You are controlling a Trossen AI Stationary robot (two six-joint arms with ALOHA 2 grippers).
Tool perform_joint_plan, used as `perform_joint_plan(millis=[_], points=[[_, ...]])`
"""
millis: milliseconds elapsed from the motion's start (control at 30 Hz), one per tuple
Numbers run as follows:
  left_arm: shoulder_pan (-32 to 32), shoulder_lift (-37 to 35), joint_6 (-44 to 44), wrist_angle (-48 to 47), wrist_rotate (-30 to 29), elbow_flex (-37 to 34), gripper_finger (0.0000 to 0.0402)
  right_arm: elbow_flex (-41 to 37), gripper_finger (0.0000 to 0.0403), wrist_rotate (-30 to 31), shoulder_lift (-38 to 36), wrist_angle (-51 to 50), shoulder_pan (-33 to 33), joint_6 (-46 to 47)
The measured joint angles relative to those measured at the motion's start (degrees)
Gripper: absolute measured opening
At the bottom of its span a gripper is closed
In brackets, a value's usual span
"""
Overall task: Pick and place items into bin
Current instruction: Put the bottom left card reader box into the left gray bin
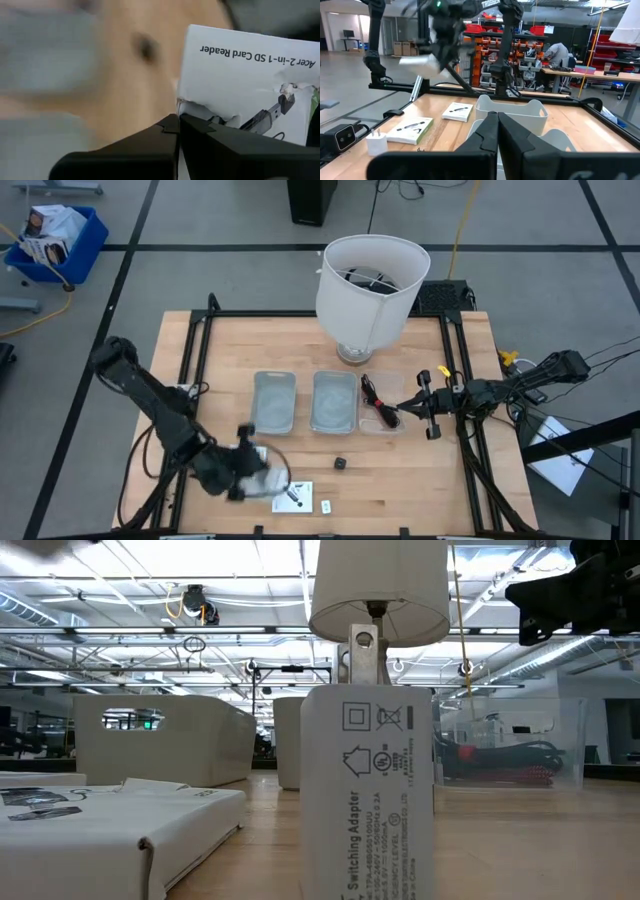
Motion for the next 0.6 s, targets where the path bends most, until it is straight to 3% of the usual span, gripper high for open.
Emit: perform_joint_plan(millis=[67, 167, 433, 600], points=[[3.16, -1.35, -4.41, -1.32, -9.70, 0.97, 0.0005, 0.00, 0.0001, 0.00, 0.00, 0.00, 0.00, 0.16], [9.96, -2.50, -14.43, -3.19, -16.74, 1.59, 0.0006, 0.00, 0.0002, 0.00, 0.02, 0.01, 0.00, 0.18], [26.07, -1.96, -31.48, -8.99, -10.42, -1.81, 0.0006, 0.00, 0.0002, 0.00, 0.02, 0.87, 0.00, 0.02], [30.87, -0.26, -36.03, -9.59, -7.13, -6.05, 0.0005, 0.00, 0.0001, 0.00, 0.02, 0.86, 0.00, -1.35]])
